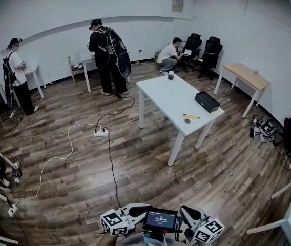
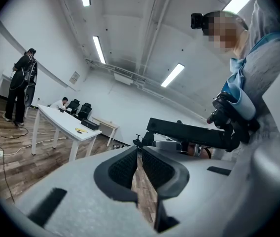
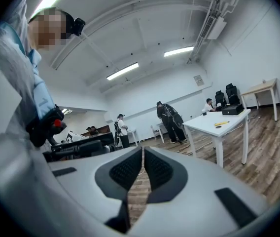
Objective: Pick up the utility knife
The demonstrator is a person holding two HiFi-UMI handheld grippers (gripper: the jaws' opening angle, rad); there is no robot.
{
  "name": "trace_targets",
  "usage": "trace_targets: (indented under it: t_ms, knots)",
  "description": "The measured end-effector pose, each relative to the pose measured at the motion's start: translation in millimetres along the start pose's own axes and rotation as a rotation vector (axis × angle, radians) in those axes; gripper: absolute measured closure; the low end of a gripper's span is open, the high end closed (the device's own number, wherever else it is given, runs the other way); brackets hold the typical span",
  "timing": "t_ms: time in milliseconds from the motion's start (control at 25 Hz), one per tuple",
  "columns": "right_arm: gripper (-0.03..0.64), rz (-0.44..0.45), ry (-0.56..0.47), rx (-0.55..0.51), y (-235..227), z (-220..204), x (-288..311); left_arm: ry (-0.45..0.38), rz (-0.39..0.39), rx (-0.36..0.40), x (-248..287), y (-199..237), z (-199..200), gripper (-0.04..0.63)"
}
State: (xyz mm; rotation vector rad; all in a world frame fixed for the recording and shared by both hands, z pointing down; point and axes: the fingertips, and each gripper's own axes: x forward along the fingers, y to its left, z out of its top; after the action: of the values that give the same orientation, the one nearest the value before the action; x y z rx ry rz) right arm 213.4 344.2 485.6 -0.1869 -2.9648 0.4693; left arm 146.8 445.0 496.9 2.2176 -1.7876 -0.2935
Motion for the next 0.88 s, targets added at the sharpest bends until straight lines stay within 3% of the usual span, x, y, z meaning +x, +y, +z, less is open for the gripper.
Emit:
trace_targets:
  t_ms: [160, 520, 880]
  knots:
    - [0.584, 0.007, 0.001, 0.008, -22.2, 8.1, 15.0, 0.030, -0.015, 0.014, 21.9, 14.1, 4.8, 0.572]
    - [0.584, -0.006, -0.020, 0.032, -108.2, 41.6, 42.1, 0.013, 0.006, -0.019, 96.2, 72.3, 32.3, 0.572]
    - [0.584, -0.015, -0.030, 0.004, -196.4, 89.5, 55.5, 0.040, -0.042, 0.043, 195.5, 105.6, 64.6, 0.572]
